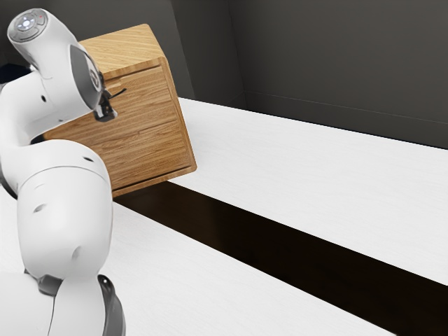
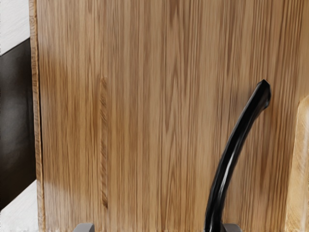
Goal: Pull the drawer handle with one arm to open the drawer
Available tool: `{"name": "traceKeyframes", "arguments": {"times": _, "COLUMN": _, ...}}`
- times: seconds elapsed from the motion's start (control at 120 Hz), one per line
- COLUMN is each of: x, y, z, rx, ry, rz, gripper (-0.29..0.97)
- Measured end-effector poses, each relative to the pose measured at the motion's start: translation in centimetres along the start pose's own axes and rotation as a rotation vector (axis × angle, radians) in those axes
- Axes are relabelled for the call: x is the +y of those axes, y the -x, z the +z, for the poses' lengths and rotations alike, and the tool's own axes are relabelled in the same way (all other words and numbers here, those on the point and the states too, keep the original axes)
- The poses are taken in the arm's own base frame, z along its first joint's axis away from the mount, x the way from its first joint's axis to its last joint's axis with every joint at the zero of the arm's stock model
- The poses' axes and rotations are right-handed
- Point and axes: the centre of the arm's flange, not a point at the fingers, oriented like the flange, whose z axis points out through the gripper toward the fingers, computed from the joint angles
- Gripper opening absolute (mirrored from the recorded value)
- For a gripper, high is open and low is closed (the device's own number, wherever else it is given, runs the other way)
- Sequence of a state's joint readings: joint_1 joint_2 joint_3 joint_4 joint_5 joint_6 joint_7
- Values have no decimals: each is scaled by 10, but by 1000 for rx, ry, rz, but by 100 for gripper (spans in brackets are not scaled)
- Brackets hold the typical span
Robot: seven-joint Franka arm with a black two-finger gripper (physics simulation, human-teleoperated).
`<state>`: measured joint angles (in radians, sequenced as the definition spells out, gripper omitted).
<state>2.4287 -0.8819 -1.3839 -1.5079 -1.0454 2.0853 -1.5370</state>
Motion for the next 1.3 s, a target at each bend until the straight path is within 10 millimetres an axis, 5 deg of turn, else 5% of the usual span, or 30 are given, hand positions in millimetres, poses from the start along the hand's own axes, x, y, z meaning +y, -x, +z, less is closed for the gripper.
{"name": "traceKeyframes", "arguments": {"times": 0.692, "x": -11, "y": 18, "z": -6, "rx": -56, "ry": -7, "rz": 5, "gripper": 19}}
{"name": "traceKeyframes", "arguments": {"times": 1.042, "x": -14, "y": -3, "z": 1, "rx": -26, "ry": -56, "rz": -9, "gripper": 19}}
{"name": "traceKeyframes", "arguments": {"times": 1.3, "x": -18, "y": 7, "z": -8, "rx": -40, "ry": -64, "rz": 10, "gripper": 19}}
